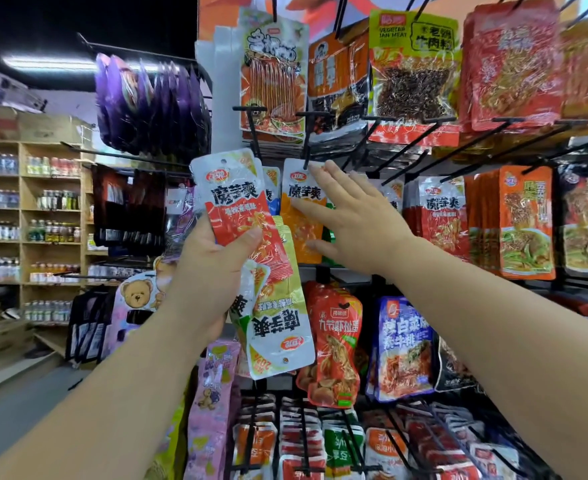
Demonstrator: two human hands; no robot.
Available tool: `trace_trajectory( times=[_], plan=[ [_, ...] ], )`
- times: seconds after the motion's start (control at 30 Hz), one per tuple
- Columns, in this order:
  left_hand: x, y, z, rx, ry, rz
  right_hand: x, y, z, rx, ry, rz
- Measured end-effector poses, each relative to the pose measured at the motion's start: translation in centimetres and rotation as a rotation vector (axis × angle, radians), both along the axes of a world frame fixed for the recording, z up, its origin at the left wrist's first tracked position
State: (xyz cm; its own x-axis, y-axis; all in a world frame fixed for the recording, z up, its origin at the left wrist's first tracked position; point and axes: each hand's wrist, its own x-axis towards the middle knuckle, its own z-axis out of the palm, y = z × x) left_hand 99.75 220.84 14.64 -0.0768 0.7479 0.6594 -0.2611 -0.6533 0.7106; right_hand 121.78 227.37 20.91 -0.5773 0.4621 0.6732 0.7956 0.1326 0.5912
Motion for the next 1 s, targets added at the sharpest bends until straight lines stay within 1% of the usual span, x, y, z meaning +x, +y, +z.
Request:
trace_trajectory(
  times=[0.27, 0.53, 0.67, 0.73, 0.8, 0.83, 0.87, 0.93, 0.97, 1.0],
  plan=[
    [-0.5, 0.3, 0.3, -0.032, 0.006, -0.013, -1.2, 0.9, 1.5, -0.101, -0.013, -0.143],
    [-0.4, 0.6, 0.2, -0.038, -0.006, -0.039, -1.7, 3.7, 1.2, -0.198, -0.087, -0.308],
    [-0.4, 0.5, 0.1, -0.032, 0.0, -0.043, -2.0, 3.7, 1.3, -0.216, -0.084, -0.306],
    [-0.4, 0.5, 0.1, -0.038, 0.009, -0.036, -2.1, 3.2, 1.4, -0.205, -0.045, -0.236],
    [-0.5, 0.4, 0.1, -0.053, 0.001, -0.033, -2.6, 1.9, 1.3, -0.151, 0.099, -0.012],
    [-0.5, 0.3, 0.2, -0.059, -0.004, -0.03, -2.9, 0.8, 1.2, -0.142, 0.237, 0.14],
    [-0.4, 0.2, 0.2, -0.061, -0.012, -0.031, -3.4, -0.4, 1.0, -0.169, 0.423, 0.291],
    [-0.3, -0.1, 0.3, -0.056, -0.042, -0.036, -4.4, -2.9, 0.4, -0.325, 0.8, 0.51],
    [-0.2, -0.4, 0.3, -0.049, -0.057, -0.037, -4.9, -4.4, 0.0, -0.419, 0.953, 0.581],
    [-0.1, -0.7, 0.2, -0.041, -0.068, -0.04, -5.4, -5.7, -0.5, -0.508, 1.057, 0.632]
  ],
)
